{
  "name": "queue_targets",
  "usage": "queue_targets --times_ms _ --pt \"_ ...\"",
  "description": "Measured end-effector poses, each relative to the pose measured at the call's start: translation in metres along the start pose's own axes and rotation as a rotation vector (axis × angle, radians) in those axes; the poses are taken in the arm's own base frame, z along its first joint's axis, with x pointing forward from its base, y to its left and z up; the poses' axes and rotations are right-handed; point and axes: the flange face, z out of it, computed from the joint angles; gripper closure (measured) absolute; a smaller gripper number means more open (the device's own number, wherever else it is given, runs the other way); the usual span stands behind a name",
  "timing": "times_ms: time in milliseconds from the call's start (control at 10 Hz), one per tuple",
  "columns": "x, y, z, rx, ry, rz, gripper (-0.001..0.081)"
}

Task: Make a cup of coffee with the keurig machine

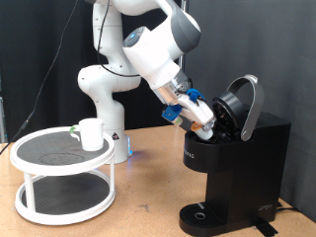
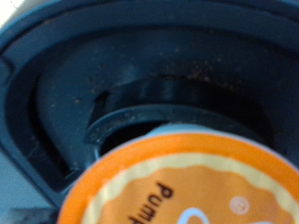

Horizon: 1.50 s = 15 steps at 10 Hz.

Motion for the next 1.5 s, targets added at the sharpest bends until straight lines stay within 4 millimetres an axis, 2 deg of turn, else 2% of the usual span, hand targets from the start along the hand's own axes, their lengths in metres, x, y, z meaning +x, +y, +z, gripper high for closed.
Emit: queue_targets --times_ms 400,500,600,700,800,1500 --pt "-0.001 0.001 0.005 0.002 0.003 0.0 0.0401" --pt "0.001 0.001 0.007 0.001 0.006 0.002 0.0328" --pt "0.002 0.001 0.007 0.0 0.007 0.003 0.0328" --pt "0.002 0.001 0.008 -0.002 0.006 0.006 0.0151" --pt "0.002 0.001 0.008 -0.004 -0.003 0.005 0.0095" --pt "-0.005 0.019 -0.006 -0.081 -0.037 -0.031 0.0072"
